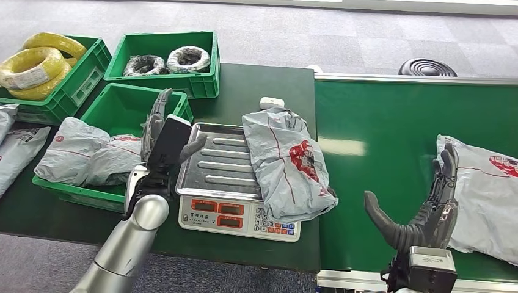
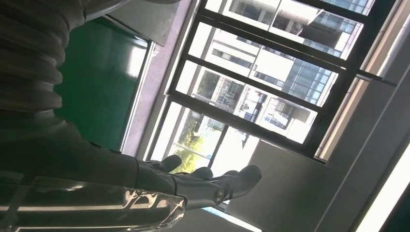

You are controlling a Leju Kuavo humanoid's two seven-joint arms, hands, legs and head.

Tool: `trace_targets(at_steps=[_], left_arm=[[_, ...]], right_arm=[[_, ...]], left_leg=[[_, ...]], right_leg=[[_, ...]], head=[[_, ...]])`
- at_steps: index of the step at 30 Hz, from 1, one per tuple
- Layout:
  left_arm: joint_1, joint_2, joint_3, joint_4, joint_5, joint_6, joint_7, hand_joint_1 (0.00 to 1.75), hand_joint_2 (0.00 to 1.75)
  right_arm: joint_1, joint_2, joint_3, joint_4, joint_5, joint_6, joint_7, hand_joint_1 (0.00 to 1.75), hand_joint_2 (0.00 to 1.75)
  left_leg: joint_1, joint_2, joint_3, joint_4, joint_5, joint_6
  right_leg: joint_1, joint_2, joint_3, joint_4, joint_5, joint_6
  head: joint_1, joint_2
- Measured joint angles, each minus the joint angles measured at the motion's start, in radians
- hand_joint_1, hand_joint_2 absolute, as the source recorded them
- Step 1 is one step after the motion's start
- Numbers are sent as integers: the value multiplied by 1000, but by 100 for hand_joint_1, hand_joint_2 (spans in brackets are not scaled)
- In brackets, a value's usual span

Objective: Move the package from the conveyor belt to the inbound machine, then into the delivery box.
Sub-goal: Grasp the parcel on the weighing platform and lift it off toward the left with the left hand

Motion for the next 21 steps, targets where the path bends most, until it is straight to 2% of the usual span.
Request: trace_targets(at_steps=[21], left_arm=[[-5, 5, 9, -59, -20, -12, -1, 0, 175]], right_arm=[[6, 0, -1, 0, -2, 3, -2, 0, 175]], left_leg=[[0, 0, 0, 0, 0, 0]], right_leg=[[0, 0, 0, 0, 0, 0]], head=[[0, 0]])
